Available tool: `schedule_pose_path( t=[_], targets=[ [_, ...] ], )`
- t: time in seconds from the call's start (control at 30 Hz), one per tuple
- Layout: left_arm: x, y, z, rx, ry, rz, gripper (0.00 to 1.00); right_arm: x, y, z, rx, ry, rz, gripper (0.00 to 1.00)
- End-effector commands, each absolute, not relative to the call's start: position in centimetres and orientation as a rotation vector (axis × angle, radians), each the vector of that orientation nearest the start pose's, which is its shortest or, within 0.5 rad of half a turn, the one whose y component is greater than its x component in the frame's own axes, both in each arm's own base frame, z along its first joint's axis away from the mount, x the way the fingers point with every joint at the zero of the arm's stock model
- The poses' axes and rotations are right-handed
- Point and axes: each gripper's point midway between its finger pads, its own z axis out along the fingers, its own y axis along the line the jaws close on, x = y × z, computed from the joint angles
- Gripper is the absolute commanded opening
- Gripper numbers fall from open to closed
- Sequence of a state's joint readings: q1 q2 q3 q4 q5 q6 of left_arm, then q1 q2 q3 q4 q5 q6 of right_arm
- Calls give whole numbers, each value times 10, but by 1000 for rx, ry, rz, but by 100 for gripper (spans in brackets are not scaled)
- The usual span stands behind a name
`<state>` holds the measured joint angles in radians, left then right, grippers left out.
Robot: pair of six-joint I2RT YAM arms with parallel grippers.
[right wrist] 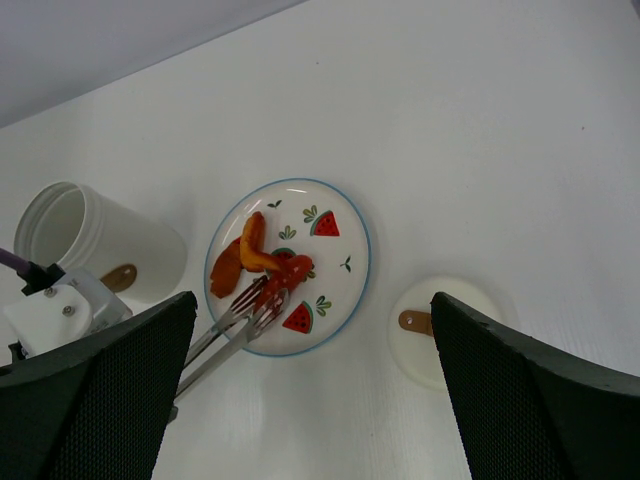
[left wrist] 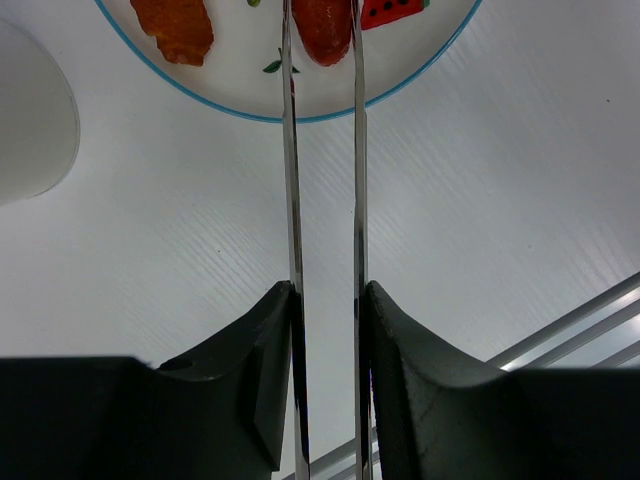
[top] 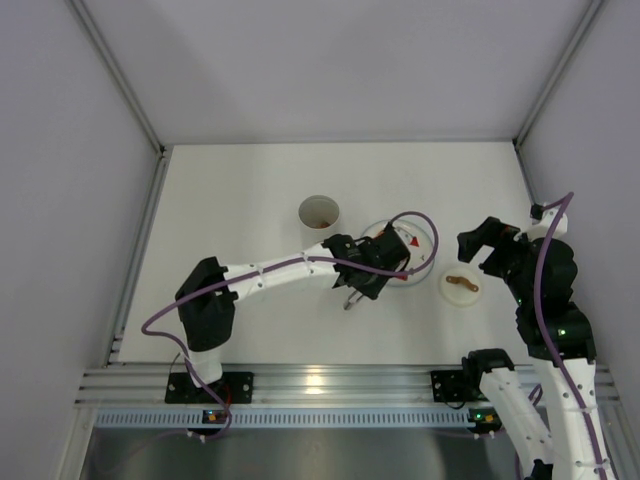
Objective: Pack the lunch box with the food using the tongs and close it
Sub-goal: Pick up the fake food from the plate, then place the fake food in the packing box.
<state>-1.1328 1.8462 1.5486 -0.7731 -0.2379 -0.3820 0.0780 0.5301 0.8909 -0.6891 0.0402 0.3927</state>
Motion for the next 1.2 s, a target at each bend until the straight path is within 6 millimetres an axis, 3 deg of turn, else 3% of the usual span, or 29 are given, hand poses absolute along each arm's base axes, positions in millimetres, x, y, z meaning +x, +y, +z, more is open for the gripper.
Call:
schedule_pose_path(
  t=[0.0,0.43,0.6,0.77,0.93,1.03,1.17],
  targets=[
    [208,-390,151,875,2394,-333,28,221,20,282,330,1856,253,99],
    [193,-397,205,918,2307,-526,25,222,20,287,333,1849,253,99],
    [195,-385,226,845,2272,-525,25,221,20,286,331,1851,252,100],
    [204,-353,267,687,2207,-469,28,221,20,287,334,1849,258,100],
    [220,-304,309,488,2131,-342,30,221,22,287,331,1852,268,99],
    [227,-279,324,405,2111,-314,31,222,23,288,331,1849,273,100],
    [238,-251,322,321,2120,-243,32,222,24,289,328,1847,280,99]
  ],
)
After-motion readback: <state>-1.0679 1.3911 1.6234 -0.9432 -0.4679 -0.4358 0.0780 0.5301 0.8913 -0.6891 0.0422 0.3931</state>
